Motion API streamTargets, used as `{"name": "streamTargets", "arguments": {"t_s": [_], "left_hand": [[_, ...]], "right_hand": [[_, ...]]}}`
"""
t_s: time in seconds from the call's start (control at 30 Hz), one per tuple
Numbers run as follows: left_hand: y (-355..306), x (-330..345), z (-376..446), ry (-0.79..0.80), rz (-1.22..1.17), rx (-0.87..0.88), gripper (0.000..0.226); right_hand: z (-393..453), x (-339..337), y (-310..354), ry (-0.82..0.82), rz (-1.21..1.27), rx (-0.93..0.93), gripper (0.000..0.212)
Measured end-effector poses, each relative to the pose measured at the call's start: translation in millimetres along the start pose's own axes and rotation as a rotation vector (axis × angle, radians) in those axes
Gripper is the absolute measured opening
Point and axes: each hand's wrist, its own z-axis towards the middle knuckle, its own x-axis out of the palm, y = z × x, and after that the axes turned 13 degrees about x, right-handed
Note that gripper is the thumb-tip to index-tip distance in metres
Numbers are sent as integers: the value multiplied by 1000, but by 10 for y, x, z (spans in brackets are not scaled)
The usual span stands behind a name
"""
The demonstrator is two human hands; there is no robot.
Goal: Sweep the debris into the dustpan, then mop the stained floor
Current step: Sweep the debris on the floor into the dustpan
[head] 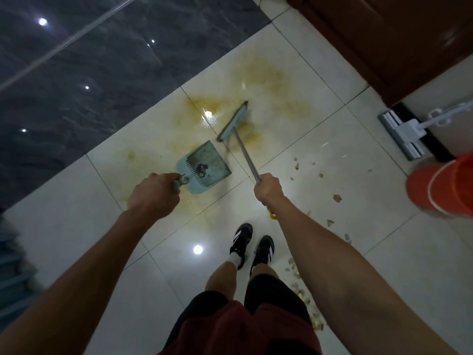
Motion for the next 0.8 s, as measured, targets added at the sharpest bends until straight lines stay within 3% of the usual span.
{"name": "streamTargets", "arguments": {"t_s": [0.57, 0.8], "left_hand": [[-201, -14, 46, -2, -46, 116, 33], [-461, 59, -69, -4, 36, 199, 17]], "right_hand": [[-285, -115, -593, -54, 102, 177, 32], [-539, -179, -1138, -77, 146, 257, 29]]}}
